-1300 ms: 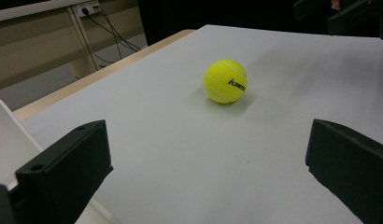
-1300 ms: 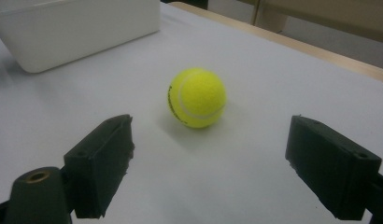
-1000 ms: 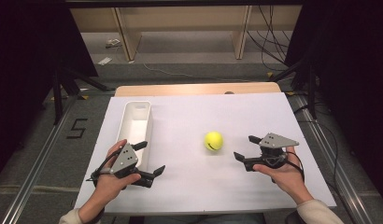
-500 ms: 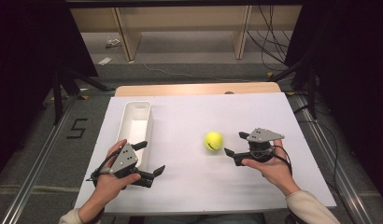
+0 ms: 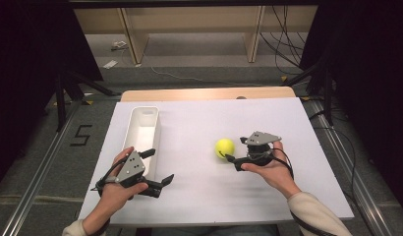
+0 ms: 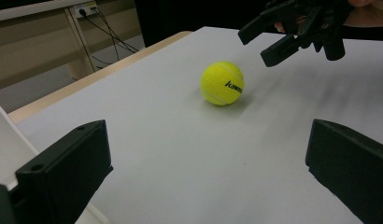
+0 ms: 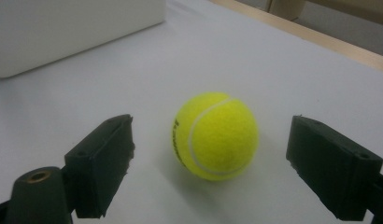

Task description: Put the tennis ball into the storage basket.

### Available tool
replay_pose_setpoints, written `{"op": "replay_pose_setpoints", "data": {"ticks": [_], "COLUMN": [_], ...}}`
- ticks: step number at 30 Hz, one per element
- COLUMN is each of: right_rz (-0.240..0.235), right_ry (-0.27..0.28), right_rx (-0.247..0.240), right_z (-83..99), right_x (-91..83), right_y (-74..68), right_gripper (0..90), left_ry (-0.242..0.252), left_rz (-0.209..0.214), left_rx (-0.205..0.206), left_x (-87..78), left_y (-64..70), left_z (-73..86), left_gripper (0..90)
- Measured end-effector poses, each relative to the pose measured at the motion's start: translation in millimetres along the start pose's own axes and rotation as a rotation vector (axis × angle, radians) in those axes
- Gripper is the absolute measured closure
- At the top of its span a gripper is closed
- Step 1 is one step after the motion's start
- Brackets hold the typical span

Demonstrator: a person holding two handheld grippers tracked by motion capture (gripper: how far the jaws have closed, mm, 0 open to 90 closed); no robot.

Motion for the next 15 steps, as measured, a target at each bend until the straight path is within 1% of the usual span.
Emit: {"op": "replay_pose_setpoints", "data": {"ticks": [7, 13, 15], "right_rz": [0.006, 0.011, 0.011], "right_ry": [-0.025, -0.047, -0.058], "right_rx": [-0.001, 0.009, 0.002], "right_z": [-4.8, -7.0, -7.3], "right_x": [16.9, 28.7, 33.0], "right_y": [1.4, 2.8, 3.5], "right_gripper": [15.5, 15.5, 15.4], "left_ry": [0.003, 0.004, 0.004], "left_rz": [0.003, 0.007, 0.007], "left_rx": [-0.001, -0.003, -0.003], "left_x": [-0.1, 0.2, 0.1], "left_y": [-0.1, -0.1, -0.2], "left_z": [-0.1, -0.2, -0.2], "left_gripper": [0.0, 0.0, 0.0]}}
Point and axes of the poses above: each handheld gripper's, and its own axes: x roughly forward along the jaws, z roughly out of its underside, y roughly to its right, the point moved 1 cm from there along x, roughly forward along the jaws, and after that the axes turned 7 degrees about -y, right-handed, at the moved point
